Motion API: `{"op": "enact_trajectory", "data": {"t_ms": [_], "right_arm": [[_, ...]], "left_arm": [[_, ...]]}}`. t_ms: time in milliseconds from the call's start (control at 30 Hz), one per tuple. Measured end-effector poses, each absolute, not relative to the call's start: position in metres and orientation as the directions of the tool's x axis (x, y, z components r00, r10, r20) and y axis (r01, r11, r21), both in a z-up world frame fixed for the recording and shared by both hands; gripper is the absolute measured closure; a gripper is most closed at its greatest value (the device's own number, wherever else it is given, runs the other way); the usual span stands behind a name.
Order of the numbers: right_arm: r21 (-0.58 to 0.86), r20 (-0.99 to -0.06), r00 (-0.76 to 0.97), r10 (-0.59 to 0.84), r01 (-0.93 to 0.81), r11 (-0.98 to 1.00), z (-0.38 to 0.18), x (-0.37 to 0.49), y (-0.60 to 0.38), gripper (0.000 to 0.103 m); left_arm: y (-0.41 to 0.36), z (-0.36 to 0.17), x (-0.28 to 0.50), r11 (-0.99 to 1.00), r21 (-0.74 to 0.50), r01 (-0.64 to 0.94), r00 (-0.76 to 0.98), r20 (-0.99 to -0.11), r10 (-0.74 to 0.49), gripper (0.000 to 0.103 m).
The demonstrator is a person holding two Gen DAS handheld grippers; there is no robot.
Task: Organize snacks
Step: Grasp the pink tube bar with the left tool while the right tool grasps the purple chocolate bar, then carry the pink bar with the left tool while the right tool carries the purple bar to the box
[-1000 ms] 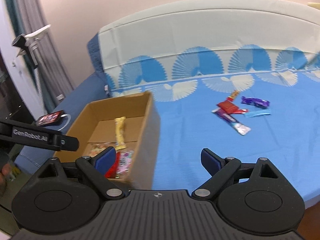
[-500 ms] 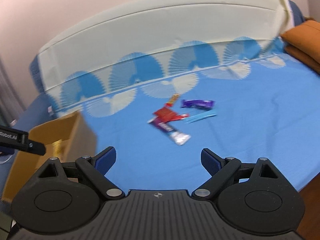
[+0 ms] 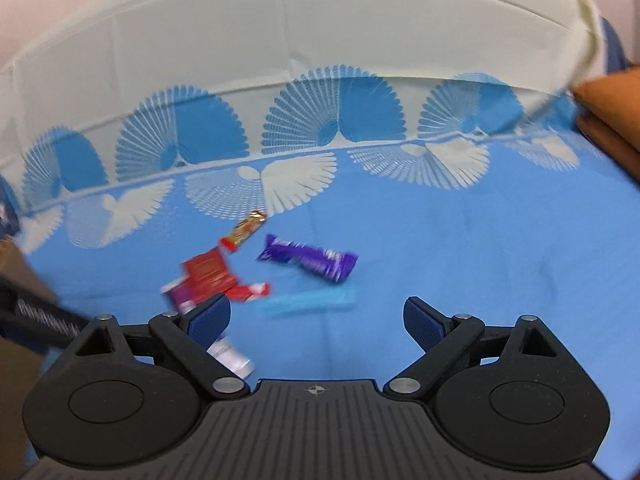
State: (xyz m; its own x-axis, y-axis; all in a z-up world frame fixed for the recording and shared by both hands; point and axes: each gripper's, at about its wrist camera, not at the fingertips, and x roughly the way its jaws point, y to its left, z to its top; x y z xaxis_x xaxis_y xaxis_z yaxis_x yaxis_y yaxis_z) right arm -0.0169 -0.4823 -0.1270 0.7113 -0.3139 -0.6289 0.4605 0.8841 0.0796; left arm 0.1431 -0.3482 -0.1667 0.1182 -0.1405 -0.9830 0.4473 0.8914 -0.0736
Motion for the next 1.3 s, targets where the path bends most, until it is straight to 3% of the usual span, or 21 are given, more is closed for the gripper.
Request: {"op": "enact_trajectory", "data": {"t_ms": [267, 467, 500, 567, 600, 633, 700, 867, 1100, 1300], "right_arm": [[0.02, -0.663, 0.713, -0.229, 0.322, 0.946, -0.181, 0.057, -0.528, 0.005], [0.002, -0.711, 0.673, -0.203, 0.29, 0.957, -0.212, 0.1, -0.538, 0.005], [-0.015, -0.722, 0.661, -0.207, 0.283, 0.959, -0.217, 0.106, -0.539, 0.007], [-0.032, -0.734, 0.652, -0.189, 0.245, 0.969, -0.222, 0.11, -0.537, 0.03], [-0.038, -0.717, 0.67, -0.191, 0.236, 0.971, -0.219, 0.106, -0.534, 0.06], [-0.036, -0.719, 0.672, -0.174, 0.214, 0.976, -0.217, 0.104, -0.53, 0.08], [-0.032, -0.725, 0.667, -0.171, 0.216, 0.976, -0.211, 0.095, -0.522, 0.084], [-0.015, -0.669, 0.712, -0.214, 0.275, 0.961, -0.181, 0.054, -0.5, 0.085], [0.137, -0.601, 0.762, -0.24, 0.394, 0.909, -0.119, -0.022, -0.451, 0.084], [0.199, -0.566, 0.816, -0.118, 0.275, 0.941, -0.066, -0.083, -0.368, 0.084]], "left_arm": [[-0.382, -0.216, 0.187, 0.921, 0.001, 0.389, 0.132, -0.99, -0.055, 0.0], [-0.372, -0.221, 0.195, 0.935, -0.017, 0.354, 0.137, -0.988, -0.069, 0.001], [-0.371, -0.22, 0.193, 0.931, -0.012, 0.366, 0.146, -0.987, -0.07, 0.006], [-0.367, -0.207, 0.187, 0.926, -0.019, 0.378, 0.2, -0.974, -0.102, 0.045], [-0.365, -0.198, 0.185, 0.922, -0.027, 0.386, 0.228, -0.966, -0.124, 0.076], [-0.362, -0.192, 0.183, 0.921, -0.023, 0.39, 0.247, -0.96, -0.129, 0.087], [-0.355, -0.181, 0.179, 0.908, -0.05, 0.417, 0.259, -0.951, -0.171, 0.096], [-0.325, -0.147, 0.154, 0.884, -0.091, 0.458, 0.273, -0.932, -0.237, 0.097], [-0.271, -0.075, 0.105, 0.837, -0.146, 0.527, 0.312, -0.883, -0.35, 0.097], [-0.193, -0.019, 0.047, 0.812, -0.11, 0.573, 0.364, -0.853, -0.373, 0.097]]}}
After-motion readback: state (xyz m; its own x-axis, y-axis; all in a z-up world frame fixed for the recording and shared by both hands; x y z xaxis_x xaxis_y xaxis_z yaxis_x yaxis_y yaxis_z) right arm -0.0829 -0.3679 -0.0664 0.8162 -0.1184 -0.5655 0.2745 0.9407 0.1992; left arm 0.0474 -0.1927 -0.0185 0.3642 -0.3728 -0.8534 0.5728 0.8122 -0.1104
